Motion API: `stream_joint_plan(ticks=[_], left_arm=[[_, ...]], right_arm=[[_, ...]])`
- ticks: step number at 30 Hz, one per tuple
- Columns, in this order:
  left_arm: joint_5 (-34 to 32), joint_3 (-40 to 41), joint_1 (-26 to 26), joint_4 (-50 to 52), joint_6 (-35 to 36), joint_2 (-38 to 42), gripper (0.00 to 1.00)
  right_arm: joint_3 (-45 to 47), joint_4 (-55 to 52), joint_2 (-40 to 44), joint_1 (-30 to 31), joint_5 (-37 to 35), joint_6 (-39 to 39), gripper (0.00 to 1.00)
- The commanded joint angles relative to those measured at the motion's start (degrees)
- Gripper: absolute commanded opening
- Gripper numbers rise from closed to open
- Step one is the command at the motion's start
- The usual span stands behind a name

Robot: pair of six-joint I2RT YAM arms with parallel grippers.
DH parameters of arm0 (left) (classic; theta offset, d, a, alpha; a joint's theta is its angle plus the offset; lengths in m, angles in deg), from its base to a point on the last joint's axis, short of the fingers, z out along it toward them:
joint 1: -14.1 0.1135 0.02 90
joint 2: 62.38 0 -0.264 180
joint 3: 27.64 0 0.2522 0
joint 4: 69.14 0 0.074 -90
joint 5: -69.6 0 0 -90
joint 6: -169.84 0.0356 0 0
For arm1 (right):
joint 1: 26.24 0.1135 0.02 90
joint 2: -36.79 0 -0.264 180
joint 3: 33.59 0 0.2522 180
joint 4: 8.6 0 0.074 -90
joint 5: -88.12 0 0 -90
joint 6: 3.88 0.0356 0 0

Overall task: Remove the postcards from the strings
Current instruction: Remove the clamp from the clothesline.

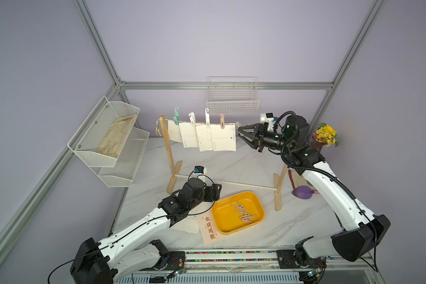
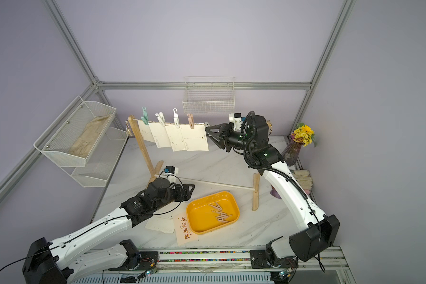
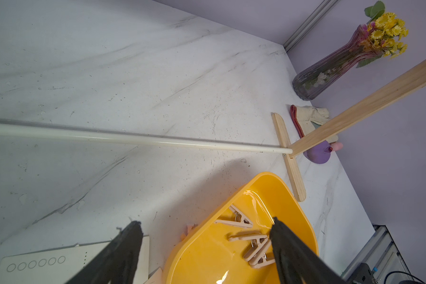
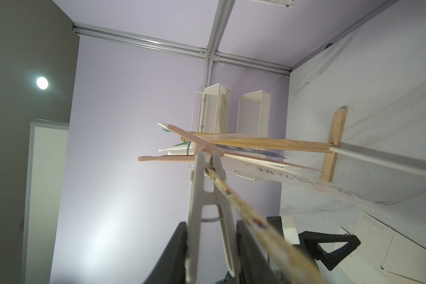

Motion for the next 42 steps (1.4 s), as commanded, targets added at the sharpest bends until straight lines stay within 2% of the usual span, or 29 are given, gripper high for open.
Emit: stream_joint_plan(ticks=[1, 7, 13, 19, 25, 28, 34, 38, 42], left_arm=[[-2.08, -4.34, 0.23, -1.43, 1.38, 2.10, 0.83], [-5.92, -5.69, 0.25, -1.39, 4.47, 3.89, 0.85], [-8.13, -8.52, 0.32, -1.14, 8.14, 3.89, 0.86], [-9.94, -10.19, 0.31, -0.17, 11.32, 5.59, 0.88], [-11.00, -10.65, 0.31, -0.16, 13.04, 5.85, 0.90], [-10.51, -10.24, 0.34, -0.25, 12.31, 5.55, 0.90], [-9.78, -9.04, 0.31, -1.47, 11.36, 4.71, 0.90], [-9.17, -8.93, 0.31, -1.70, 11.32, 4.16, 0.91], [-10.14, -8.91, 0.31, -1.96, 12.51, 4.72, 0.91]], right_arm=[[-0.62, -2.04, 2.74, 0.35, 1.93, 0.00, 0.32], [0.70, -6.45, 6.58, 0.40, 3.82, -3.41, 0.31], [1.55, -6.98, 7.83, 0.36, 6.25, -5.74, 0.26], [3.72, -9.19, 9.52, 0.37, 8.48, -9.45, 0.28], [2.70, -9.19, 7.56, 0.41, 8.70, -12.06, 0.28], [1.73, -10.06, 6.34, 0.35, 7.80, -15.06, 0.28], [-4.31, -17.76, 3.33, 0.36, 1.13, -28.15, 0.28], [-5.95, -18.32, 1.53, 0.35, 1.61, -31.01, 0.28], [-6.58, -24.86, 1.59, 0.35, 4.69, -36.12, 0.29]])
